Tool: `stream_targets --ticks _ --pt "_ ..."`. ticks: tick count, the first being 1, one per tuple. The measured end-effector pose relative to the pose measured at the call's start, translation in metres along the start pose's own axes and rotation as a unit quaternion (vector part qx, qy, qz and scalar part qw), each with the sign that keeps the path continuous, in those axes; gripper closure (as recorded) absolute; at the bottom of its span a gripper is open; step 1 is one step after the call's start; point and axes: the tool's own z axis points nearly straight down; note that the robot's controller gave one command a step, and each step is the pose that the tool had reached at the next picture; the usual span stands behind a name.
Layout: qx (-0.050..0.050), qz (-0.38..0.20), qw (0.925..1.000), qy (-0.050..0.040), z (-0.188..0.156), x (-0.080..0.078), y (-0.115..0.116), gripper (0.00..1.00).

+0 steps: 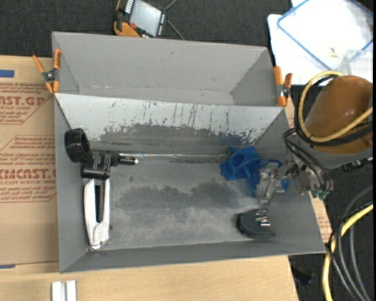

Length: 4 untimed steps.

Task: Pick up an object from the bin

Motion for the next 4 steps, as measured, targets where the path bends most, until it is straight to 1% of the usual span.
stream_targets --ticks 1,2,3,4 --pt "-0.001 -0.042 0.9991 -0.0005 0.043 -0.033 0.024 1.00" --pt "0.000 -0.048 0.9989 -0.0002 0.058 0.013 0.030 1.00" --pt "0.000 -0.055 0.9985 -0.0086 0.094 0.012 0.009 1.00" --pt "0.001 -0.073 0.9973 -0.0092 0.100 0.009 -0.010 1.00"
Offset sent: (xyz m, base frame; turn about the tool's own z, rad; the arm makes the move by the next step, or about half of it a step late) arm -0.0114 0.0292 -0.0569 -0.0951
